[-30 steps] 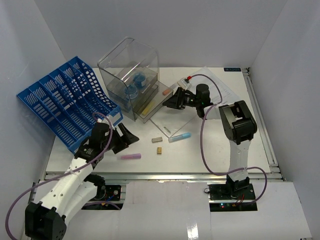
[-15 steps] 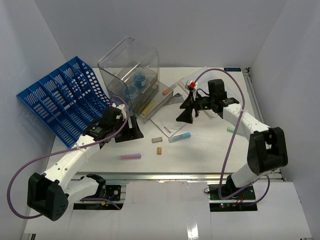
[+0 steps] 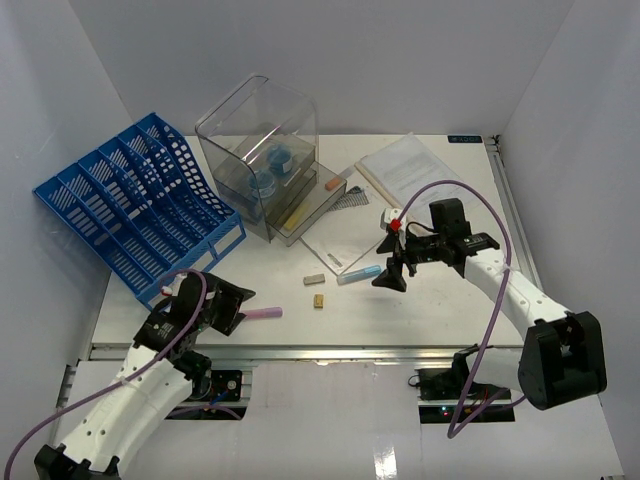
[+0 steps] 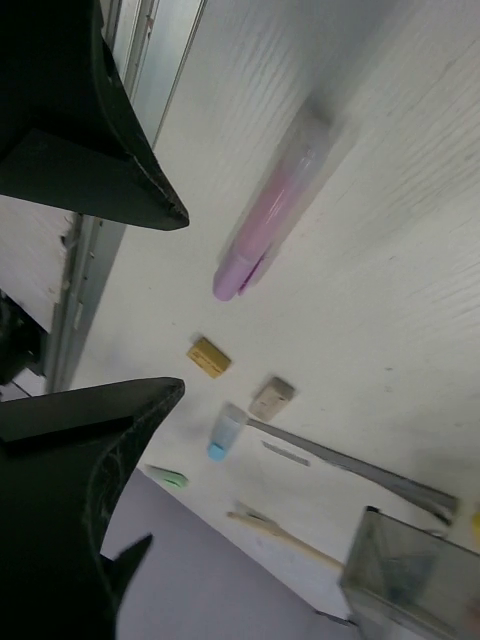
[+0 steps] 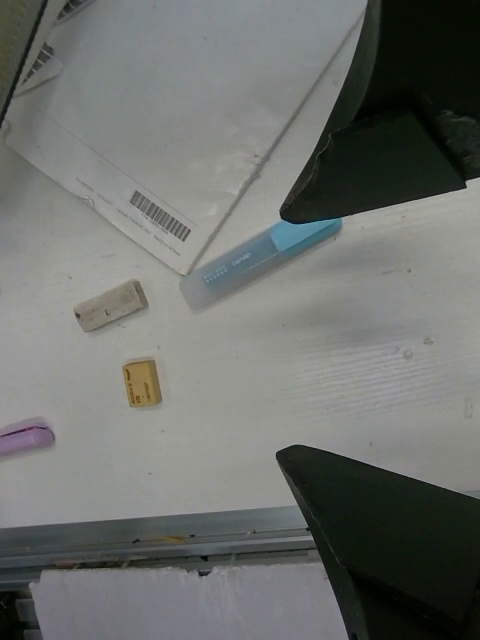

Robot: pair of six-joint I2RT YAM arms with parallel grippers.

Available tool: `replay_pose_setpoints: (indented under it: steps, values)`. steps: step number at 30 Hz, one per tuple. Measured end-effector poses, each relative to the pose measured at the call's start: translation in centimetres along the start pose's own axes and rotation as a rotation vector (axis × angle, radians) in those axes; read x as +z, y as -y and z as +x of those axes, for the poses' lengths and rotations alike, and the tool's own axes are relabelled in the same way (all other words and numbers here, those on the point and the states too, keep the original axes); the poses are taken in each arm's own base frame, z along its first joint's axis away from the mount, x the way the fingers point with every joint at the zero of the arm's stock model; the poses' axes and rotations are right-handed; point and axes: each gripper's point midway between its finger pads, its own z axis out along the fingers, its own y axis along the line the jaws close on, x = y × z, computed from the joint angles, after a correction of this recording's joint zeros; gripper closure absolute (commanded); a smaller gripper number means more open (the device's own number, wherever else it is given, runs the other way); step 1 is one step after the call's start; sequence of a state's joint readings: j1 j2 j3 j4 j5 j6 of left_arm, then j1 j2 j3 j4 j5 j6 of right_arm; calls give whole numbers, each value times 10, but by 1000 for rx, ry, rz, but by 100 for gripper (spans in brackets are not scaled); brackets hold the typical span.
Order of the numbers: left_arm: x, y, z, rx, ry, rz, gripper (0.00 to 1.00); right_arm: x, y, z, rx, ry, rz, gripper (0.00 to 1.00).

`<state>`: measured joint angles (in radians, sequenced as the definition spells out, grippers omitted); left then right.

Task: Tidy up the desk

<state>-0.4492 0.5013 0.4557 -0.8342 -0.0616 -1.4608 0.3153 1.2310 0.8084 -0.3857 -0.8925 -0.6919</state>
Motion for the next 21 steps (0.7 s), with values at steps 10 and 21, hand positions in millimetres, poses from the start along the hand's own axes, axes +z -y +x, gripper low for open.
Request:
replay_pose_setpoints:
  steps: [10,21]
  values:
    - [39,-23,-3,-90,27,-321,31,-2,-1,3,25,28,33,3]
    - [56,-39,6,-88,-12,-436,38,-13,8,6,45,49,87,3]
